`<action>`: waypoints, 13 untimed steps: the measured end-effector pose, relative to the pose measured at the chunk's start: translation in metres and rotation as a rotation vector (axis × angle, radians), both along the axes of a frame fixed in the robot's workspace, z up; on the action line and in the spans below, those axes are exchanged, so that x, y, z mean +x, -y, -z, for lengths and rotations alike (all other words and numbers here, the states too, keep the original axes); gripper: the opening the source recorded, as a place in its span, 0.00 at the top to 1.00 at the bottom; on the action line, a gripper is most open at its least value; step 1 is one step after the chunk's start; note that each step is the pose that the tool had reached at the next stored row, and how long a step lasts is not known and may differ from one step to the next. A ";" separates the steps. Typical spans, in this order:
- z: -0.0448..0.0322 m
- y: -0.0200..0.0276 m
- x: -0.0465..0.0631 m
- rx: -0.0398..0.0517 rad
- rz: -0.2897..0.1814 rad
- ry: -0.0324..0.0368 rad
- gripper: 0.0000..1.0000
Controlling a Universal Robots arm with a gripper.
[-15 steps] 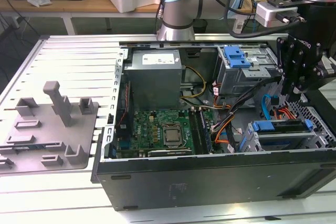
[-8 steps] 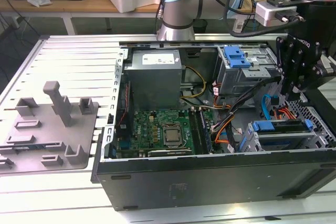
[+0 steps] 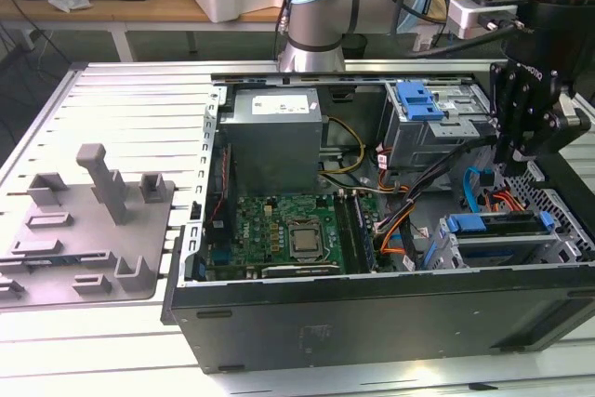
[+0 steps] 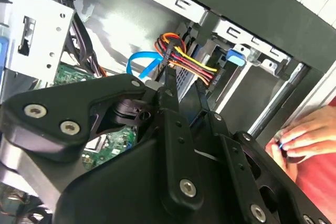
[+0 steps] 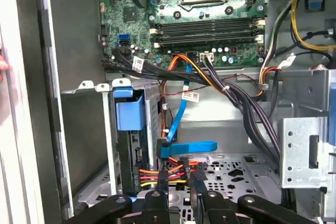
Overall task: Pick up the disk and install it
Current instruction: 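Insert the second disk wire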
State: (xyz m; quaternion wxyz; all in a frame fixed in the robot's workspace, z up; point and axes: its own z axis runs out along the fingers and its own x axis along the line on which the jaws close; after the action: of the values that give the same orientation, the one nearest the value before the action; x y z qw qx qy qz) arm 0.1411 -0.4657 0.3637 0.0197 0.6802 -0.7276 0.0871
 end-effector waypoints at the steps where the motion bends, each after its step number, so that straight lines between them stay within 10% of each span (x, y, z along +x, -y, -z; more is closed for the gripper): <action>1: -0.0001 0.0000 0.000 -0.0007 0.001 -0.0028 0.69; 3: 0.0001 -0.0001 0.000 -0.0087 0.002 -0.0152 0.69; 7: 0.0001 -0.0001 0.000 -0.0684 0.002 -0.0301 0.69; 13: 0.0001 -0.0001 0.000 -0.0826 0.002 -0.0273 0.69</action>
State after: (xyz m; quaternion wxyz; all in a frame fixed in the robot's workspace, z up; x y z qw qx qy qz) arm 0.1414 -0.4656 0.3637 0.0578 0.6792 -0.7237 0.1078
